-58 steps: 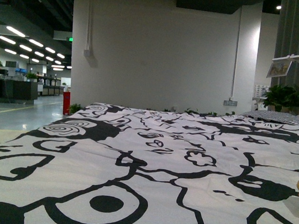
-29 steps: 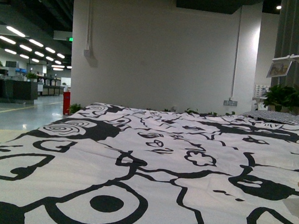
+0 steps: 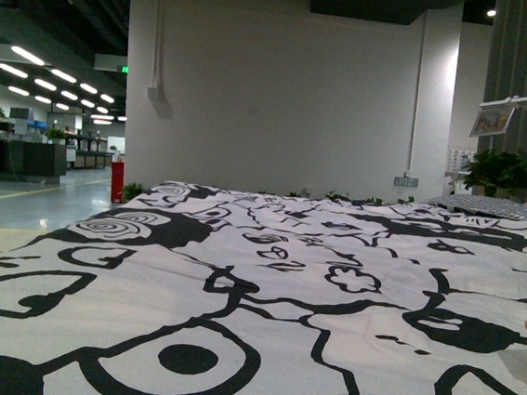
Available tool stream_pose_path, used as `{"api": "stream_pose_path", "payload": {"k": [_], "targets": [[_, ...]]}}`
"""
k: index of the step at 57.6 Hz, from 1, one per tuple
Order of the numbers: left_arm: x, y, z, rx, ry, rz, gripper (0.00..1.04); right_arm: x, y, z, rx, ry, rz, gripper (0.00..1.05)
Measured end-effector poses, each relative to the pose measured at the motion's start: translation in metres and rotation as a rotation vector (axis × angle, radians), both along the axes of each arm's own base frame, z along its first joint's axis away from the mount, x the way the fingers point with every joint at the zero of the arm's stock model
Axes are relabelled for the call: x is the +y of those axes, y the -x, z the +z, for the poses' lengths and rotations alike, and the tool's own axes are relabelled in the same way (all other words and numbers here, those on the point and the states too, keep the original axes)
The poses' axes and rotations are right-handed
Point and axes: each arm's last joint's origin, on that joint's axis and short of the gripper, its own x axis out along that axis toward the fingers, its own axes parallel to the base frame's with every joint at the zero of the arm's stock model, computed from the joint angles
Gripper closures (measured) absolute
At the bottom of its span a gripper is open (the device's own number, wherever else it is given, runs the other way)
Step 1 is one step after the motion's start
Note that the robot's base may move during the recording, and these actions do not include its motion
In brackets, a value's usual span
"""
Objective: Put away toys
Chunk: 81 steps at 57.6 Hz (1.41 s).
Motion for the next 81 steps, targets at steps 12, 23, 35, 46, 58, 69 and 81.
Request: {"api": "stream_pose_path", "payload": {"k": [12, 23, 35, 46, 58, 69, 81], "targets": [[0.0, 0.0, 0.0, 0.0, 0.0, 0.0, 0.06, -0.0002, -0.0004, -0.0021, 0.006, 0.0, -0.005, 0.98], [0.0, 0.0, 0.0, 0.0, 0.0, -0.001, 0.06, -0.0006, -0.0008, -0.0046, 0.018, -0.001, -0.019, 0.98], [0.0, 0.0, 0.0, 0.0, 0.0, 0.0, 0.06, -0.0006, -0.0008, -0.0046, 0.018, -0.001, -0.019, 0.98], [0.0, 0.0, 0.0, 0.0, 0.0, 0.002, 0.06, -0.0006, -0.0008, -0.0046, 0.018, -0.001, -0.019, 0.98], [0.0002, 0.0, 0.0, 0.0, 0.0, 0.004, 0.06, -0.0002, -0.0008, -0.0052, 0.023, -0.002, -0.009, 0.98], [0.0001, 0.0, 0.0, 0.0, 0.0, 0.001, 0.06, -0.0008, -0.0009, -0.0055, 0.027, -0.002, -0.025, 0.98], [0.0001, 0.0, 0.0, 0.0, 0.0, 0.002, 0.06, -0.0005, -0.001, -0.0057, 0.029, -0.002, -0.015, 0.98]]}}
